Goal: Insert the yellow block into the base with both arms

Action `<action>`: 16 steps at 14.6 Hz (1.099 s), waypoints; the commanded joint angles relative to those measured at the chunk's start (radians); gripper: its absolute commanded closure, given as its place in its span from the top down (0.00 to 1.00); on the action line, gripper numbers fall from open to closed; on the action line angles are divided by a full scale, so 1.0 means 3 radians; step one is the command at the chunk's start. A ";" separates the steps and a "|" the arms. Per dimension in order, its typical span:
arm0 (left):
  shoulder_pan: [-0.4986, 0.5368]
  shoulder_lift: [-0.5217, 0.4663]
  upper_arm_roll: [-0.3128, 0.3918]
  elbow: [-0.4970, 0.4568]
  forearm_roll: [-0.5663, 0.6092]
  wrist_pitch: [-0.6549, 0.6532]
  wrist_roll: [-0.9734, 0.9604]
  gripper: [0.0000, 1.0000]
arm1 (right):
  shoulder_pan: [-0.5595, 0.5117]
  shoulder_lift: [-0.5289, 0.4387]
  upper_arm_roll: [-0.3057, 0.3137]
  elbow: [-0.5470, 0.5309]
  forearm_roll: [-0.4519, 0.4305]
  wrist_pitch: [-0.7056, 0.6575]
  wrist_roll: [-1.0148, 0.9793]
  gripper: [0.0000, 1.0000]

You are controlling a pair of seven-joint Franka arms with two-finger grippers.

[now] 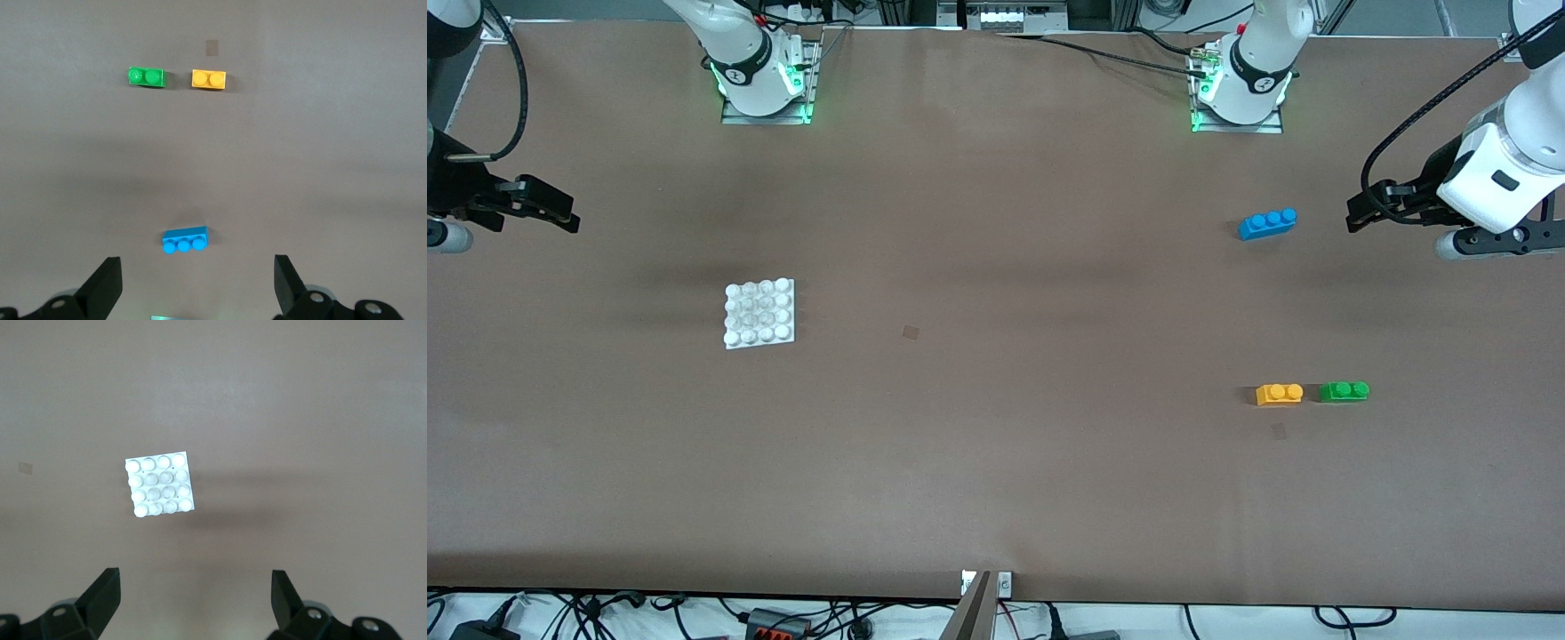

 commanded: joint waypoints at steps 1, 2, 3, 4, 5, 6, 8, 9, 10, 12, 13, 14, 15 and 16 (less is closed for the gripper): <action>0.0031 0.0001 -0.0025 0.0055 -0.0090 -0.0068 0.0052 1.00 | -0.0034 -0.0016 -0.0007 0.0050 0.0031 -0.0064 0.0019 1.00; 0.0031 0.0001 -0.0025 0.0050 -0.0101 -0.0068 0.0057 1.00 | -0.0034 -0.0016 -0.0012 0.0050 0.0031 -0.0064 0.0019 1.00; 0.0031 0.0001 -0.0025 0.0055 -0.0101 -0.0073 0.0052 1.00 | -0.0034 -0.0011 -0.0012 0.0050 0.0036 -0.0049 0.0019 1.00; 0.0031 0.0001 -0.0025 0.0055 -0.0101 -0.0073 0.0057 1.00 | -0.0029 -0.0011 -0.0012 0.0050 0.0036 -0.0048 0.0019 1.00; 0.0031 0.0001 -0.0025 0.0055 -0.0101 -0.0073 0.0052 1.00 | -0.0029 -0.0011 -0.0012 0.0050 0.0036 -0.0054 0.0019 1.00; 0.0031 0.0001 -0.0025 0.0055 -0.0096 -0.0073 0.0051 1.00 | -0.0029 -0.0016 -0.0012 0.0050 0.0036 -0.0064 0.0019 1.00; 0.0031 0.0001 -0.0025 0.0055 -0.0101 -0.0073 0.0051 1.00 | -0.0019 -0.0011 -0.0007 0.0029 0.0036 -0.0094 0.0019 1.00; 0.0031 0.0001 -0.0025 0.0055 -0.0096 -0.0073 0.0051 1.00 | -0.0009 0.0035 -0.0007 0.0024 0.0036 -0.0160 0.0019 1.00; 0.0031 0.0001 -0.0025 0.0055 -0.0096 -0.0073 0.0051 1.00 | 0.0006 0.0131 -0.0002 0.0009 0.0031 -0.0237 0.0019 1.00; 0.0031 0.0001 -0.0025 0.0055 -0.0096 -0.0073 0.0051 1.00 | -0.0004 0.0331 -0.0002 -0.0067 0.0031 -0.0197 0.0019 1.00; 0.0031 0.0001 -0.0025 0.0055 -0.0101 -0.0073 0.0051 1.00 | -0.0014 0.0403 -0.0002 -0.0134 0.0031 -0.0065 0.0019 1.00; 0.0031 0.0006 -0.0025 0.0055 -0.0096 -0.0073 0.0051 1.00 | -0.0019 0.0429 -0.0002 -0.0322 0.0031 0.0225 0.0019 1.00; 0.0031 0.0001 -0.0025 0.0055 -0.0096 -0.0073 0.0051 1.00 | -0.0024 0.0429 -0.0002 -0.0556 0.0036 0.0567 0.0019 1.00; 0.0031 0.0001 -0.0025 0.0055 -0.0096 -0.0073 0.0051 1.00 | -0.0024 0.0429 -0.0002 -0.0802 0.0041 0.0940 0.0019 1.00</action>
